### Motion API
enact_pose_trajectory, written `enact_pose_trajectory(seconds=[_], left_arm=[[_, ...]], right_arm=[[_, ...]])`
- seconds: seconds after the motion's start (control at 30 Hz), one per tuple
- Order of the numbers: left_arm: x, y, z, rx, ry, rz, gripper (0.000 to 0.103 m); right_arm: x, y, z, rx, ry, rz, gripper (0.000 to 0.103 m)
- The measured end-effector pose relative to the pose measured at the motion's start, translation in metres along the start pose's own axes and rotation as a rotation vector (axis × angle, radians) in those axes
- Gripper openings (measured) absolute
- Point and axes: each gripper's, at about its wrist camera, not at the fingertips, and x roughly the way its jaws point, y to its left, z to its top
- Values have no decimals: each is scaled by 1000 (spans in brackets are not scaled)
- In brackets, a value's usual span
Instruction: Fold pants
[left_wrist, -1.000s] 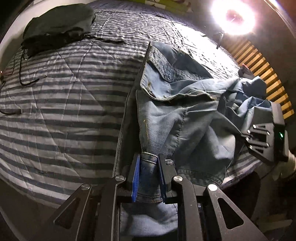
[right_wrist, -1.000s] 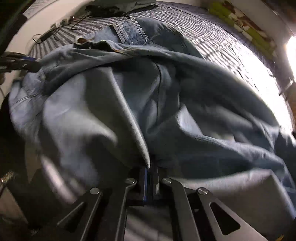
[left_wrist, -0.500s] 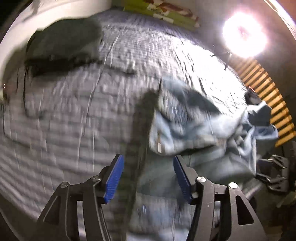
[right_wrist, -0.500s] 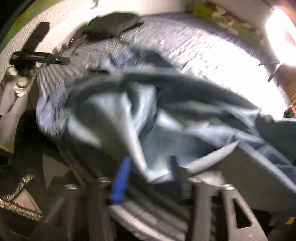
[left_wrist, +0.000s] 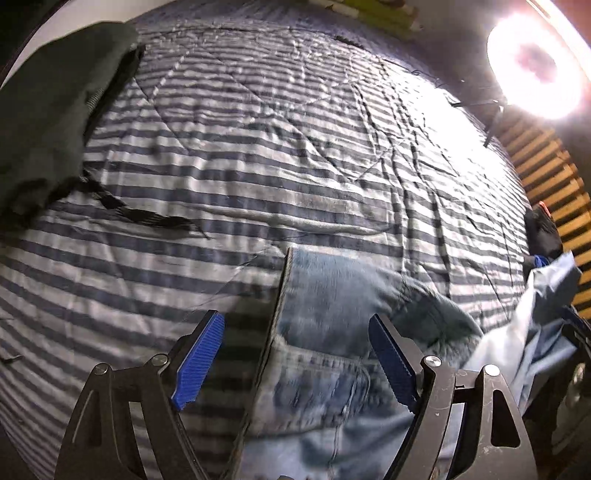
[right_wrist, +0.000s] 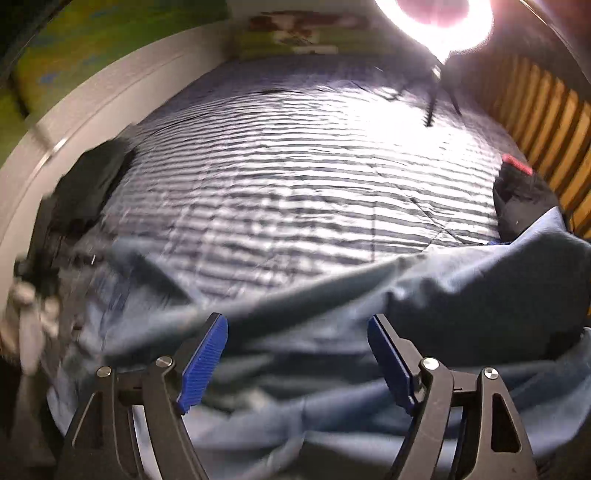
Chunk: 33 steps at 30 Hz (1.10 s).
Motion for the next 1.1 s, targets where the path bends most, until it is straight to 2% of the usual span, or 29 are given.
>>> enact_pose_trajectory(seconds=[0.17, 0.23, 0.27, 0.3, 0.33, 0.43, 0.5, 0.57, 0.6, 0.63, 0.67, 0.77, 0.9, 1.1], left_arm=[[18, -16, 3, 20, -2, -4, 82], [24, -22, 2, 29, -1, 10, 65], [26, -24, 2, 31, -3, 44, 59], [28, -23, 1, 34, -8, 61, 45], [28, -22, -1, 35, -13, 64, 36], [22, -17, -1, 16, -20, 25, 22], [16, -16, -1, 14, -32, 8, 18], [8, -16, -2, 18, -50, 0, 17], [5, -17, -3, 16, -59, -8, 16], [0, -19, -6, 16, -69, -16, 16], [-7, -18, -7, 19, -85, -26, 15], [-30, -12, -13, -2, -124, -80, 12], [-72, 15, -23, -98, -204, -157, 11], [-152, 68, -34, -192, -377, -150, 9]], right_arm=[[53, -26, 26, 223, 93, -26, 75], [69, -33, 28, 292, 127, -49, 75], [78, -35, 28, 319, 149, -72, 75], [84, -35, 27, 327, 162, -87, 75], [89, -35, 26, 329, 173, -102, 75], [103, -36, 21, 335, 213, -136, 75], [104, -39, 15, 346, 217, -127, 72], [99, -42, 10, 352, 206, -131, 51], [96, -44, 7, 354, 204, -133, 29], [93, -46, 4, 359, 205, -121, 14], [88, -49, 0, 368, 202, -103, 11], [65, -51, -10, 360, 155, -77, 6], [24, -40, -13, 337, 68, -31, 2], [-60, 26, 8, 187, -135, 20, 2]])
